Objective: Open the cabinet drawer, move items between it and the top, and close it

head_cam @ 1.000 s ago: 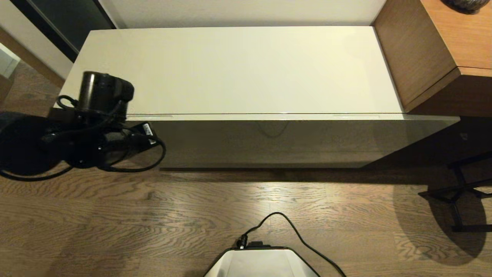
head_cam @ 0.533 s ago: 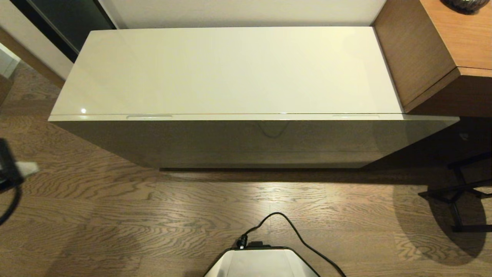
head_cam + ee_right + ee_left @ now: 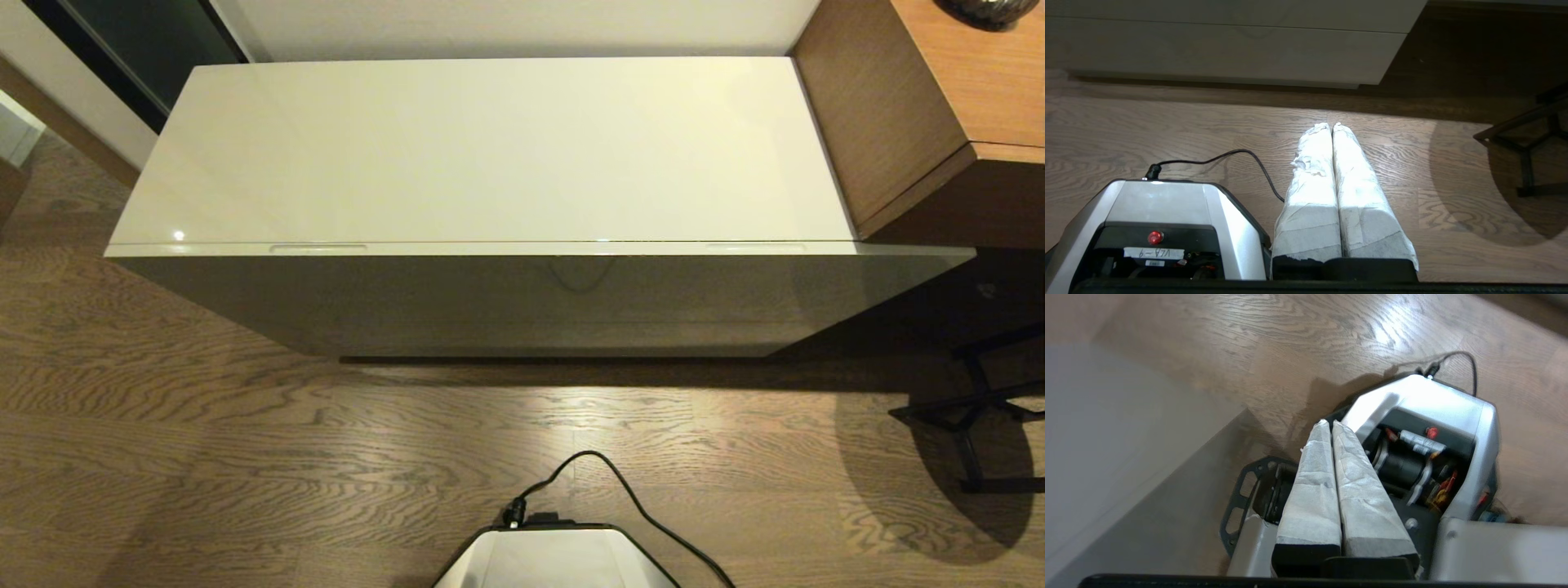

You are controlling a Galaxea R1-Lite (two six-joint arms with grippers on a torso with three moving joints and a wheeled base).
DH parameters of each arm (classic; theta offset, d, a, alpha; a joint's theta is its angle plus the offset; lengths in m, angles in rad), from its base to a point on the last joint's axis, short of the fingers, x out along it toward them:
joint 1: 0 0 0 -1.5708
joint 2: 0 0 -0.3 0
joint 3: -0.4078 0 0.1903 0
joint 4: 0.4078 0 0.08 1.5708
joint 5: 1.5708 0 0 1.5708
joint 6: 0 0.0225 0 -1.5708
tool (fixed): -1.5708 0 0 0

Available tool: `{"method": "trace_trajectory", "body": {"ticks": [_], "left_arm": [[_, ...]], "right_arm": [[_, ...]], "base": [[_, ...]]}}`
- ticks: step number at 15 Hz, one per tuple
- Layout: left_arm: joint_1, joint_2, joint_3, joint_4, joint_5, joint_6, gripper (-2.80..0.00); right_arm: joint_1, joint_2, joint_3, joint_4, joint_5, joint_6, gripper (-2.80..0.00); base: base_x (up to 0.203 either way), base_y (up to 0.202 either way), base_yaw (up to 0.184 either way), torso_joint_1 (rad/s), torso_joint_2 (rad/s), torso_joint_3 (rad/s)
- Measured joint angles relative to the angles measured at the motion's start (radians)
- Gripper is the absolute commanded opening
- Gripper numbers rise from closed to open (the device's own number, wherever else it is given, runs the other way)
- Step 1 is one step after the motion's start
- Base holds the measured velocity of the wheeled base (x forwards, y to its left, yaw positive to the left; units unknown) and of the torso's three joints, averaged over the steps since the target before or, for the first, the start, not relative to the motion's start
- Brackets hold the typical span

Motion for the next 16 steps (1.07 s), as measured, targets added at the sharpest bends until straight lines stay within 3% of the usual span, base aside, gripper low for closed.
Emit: {"method": "trace_trajectory", "body": {"ticks": [4,7,9,11,13,16], "left_arm": [[-0.003,-0.150,0.124,-0.035,-0.002,0.042,-2.80],[-0.011,-0.272,0.231,-0.095,0.003,0.175,-2.80],[-0.014,-0.308,0.272,-0.229,-0.017,0.248,-2.80],[-0.014,-0.324,0.332,-0.358,-0.049,0.264,-2.80],[-0.014,-0.330,0.451,-0.502,-0.064,0.285,-2.80],[-0.014,-0.333,0.699,-0.796,-0.073,0.380,-2.80]], "right_arm": [[0.000,0.000,0.000,-0.004,0.002,-0.009,-2.80],[0.000,0.000,0.000,-0.004,0.002,-0.014,-2.80],[0.001,0.000,0.000,-0.004,0.002,-0.015,-2.80],[0.000,0.000,0.000,-0.004,0.002,-0.015,-2.80],[0.000,0.000,0.000,-0.004,0.001,-0.014,-2.80],[0.001,0.000,0.000,-0.002,0.001,-0.012,-2.80]], "base": [[0.000,0.000,0.000,0.000,0.00,0.000],[0.000,0.000,0.000,0.000,0.00,0.000],[0.000,0.000,0.000,0.000,0.00,0.000],[0.000,0.000,0.000,0.000,0.00,0.000],[0.000,0.000,0.000,0.000,0.00,0.000],[0.000,0.000,0.000,0.000,0.00,0.000]]}}
